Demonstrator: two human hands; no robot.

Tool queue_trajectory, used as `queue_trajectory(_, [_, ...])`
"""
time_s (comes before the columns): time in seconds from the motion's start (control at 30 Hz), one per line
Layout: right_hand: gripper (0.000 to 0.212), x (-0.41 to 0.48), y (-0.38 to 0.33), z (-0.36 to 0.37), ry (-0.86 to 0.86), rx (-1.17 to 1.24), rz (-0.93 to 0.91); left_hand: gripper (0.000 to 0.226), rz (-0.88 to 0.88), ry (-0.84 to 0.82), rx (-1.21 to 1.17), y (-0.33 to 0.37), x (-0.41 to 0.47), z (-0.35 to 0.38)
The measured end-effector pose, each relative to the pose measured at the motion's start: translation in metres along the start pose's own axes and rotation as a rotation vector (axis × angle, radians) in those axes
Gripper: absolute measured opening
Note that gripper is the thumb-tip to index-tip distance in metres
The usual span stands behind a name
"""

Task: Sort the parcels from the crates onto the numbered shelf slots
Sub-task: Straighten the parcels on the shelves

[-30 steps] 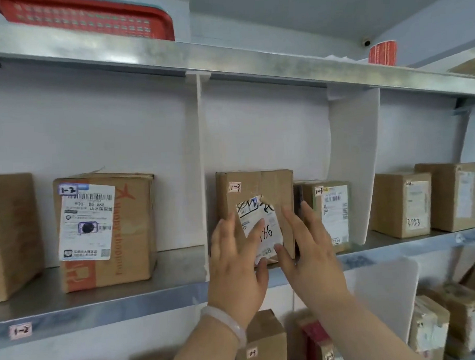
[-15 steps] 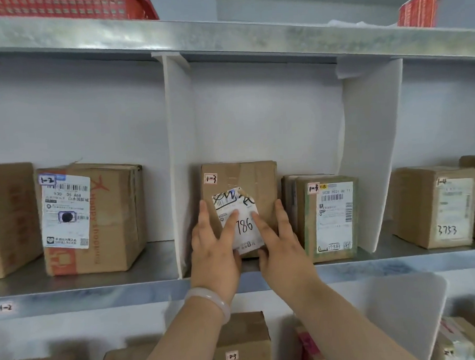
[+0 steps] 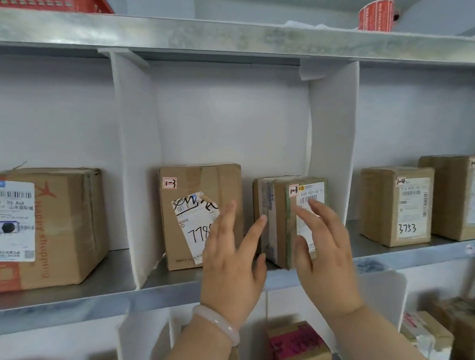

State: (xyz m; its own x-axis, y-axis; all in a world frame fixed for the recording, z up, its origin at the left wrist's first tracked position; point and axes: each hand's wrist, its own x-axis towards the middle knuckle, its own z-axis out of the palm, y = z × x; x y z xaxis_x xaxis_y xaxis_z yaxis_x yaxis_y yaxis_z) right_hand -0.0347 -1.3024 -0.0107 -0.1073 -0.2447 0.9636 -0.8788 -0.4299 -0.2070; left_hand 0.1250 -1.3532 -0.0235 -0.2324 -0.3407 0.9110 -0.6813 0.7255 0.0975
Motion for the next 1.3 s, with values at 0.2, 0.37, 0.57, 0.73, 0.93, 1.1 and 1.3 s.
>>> queue_trajectory(0.2, [0.068, -0.006, 0.017, 0.003, -0.157, 0.108, 0.358, 0.063, -0.046, -0.098, -0.137, 0.014, -0.006, 0.014])
queue_trajectory(0.37, [0.057, -0.004, 0.022, 0.007, -0.194, 0.083, 0.355, 0.067, 0.011, -0.182, -0.134, 0.023, -0.001, 0.022])
queue_trajectory(0.57, [0.051, 0.001, 0.033, 0.011, -0.263, 0.095, 0.403, 0.067, -0.032, -0.299, -0.052, 0.019, 0.004, 0.029])
queue_trajectory(0.73, [0.047, 0.002, 0.046, 0.017, -0.278, 0.052, 0.371, 0.069, -0.084, -0.388, -0.04, 0.019, 0.013, 0.039])
queue_trajectory(0.93, [0.052, -0.002, 0.054, 0.025, -0.42, -0.003, 0.376, 0.068, -0.156, -0.522, 0.062, 0.019, 0.022, 0.049])
queue_trajectory(1.1, [0.055, -0.008, 0.049, 0.023, -0.381, -0.008, 0.324, 0.065, -0.138, -0.482, 0.017, 0.018, 0.016, 0.04])
queue_trajectory(1.3, [0.053, -0.014, 0.022, 0.021, -0.271, 0.098, 0.044, 0.054, -0.067, -0.217, -0.029, 0.001, -0.014, -0.003])
